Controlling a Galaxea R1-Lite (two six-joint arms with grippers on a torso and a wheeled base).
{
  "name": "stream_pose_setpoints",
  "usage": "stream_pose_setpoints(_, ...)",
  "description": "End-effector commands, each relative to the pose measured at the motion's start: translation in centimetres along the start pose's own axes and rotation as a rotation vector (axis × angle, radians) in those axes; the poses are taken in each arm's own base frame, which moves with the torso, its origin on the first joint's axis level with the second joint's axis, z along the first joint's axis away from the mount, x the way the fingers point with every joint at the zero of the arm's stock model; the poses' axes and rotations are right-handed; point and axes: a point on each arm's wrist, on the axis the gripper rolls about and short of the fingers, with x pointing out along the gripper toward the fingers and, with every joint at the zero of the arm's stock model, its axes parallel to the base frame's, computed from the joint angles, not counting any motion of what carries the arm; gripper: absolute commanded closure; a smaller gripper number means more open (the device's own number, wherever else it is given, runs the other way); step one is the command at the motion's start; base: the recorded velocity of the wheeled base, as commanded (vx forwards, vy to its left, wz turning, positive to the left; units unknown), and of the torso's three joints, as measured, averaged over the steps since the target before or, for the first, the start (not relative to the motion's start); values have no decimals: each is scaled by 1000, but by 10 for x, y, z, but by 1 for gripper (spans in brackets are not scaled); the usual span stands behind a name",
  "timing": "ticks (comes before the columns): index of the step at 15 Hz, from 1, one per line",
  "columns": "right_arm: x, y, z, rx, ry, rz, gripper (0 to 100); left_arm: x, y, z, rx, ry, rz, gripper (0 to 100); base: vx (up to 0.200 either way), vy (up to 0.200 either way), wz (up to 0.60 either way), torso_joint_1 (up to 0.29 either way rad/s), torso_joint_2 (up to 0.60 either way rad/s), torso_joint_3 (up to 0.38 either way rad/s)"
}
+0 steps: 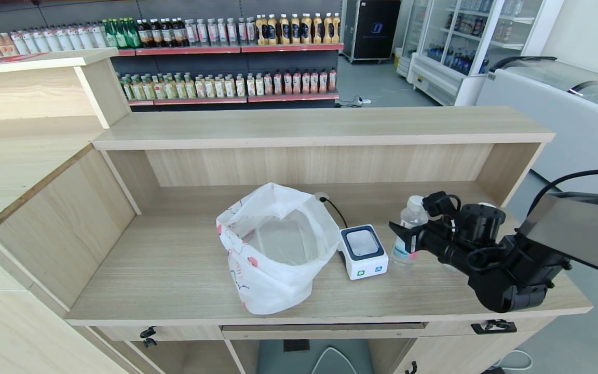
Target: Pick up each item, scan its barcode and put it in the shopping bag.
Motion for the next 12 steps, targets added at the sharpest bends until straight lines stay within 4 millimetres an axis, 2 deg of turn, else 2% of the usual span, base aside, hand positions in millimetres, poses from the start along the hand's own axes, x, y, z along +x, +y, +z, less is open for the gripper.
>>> stream_pose_setpoints(1,-12,-4,25,29,-46,35,100,0,0,0,0,-1,0,0,0,0,0,0,0,0)
stream_pose_setpoints(2,-19,-3,32,39,-38,47,100,0,0,0,0,-1,0,0,0,0,0,0,0,0)
stream_pose_setpoints(5,-60,-3,89,57,-18,162,100,0,0,0,0,-1,0,0,0,0,0,0,0,0)
stream_pose_setpoints(8,-102,-2,159,104,-33,253,100,0,0,0,0,-1,0,0,0,0,0,0,0,0)
stream_pose_setpoints(10,-143,4,213,167,-32,326,100,0,0,0,0,-1,0,0,0,0,0,0,0,0)
stream_pose_setpoints(12,-187,14,249,220,-31,432,100,0,0,0,0,-1,0,0,0,0,0,0,0,0)
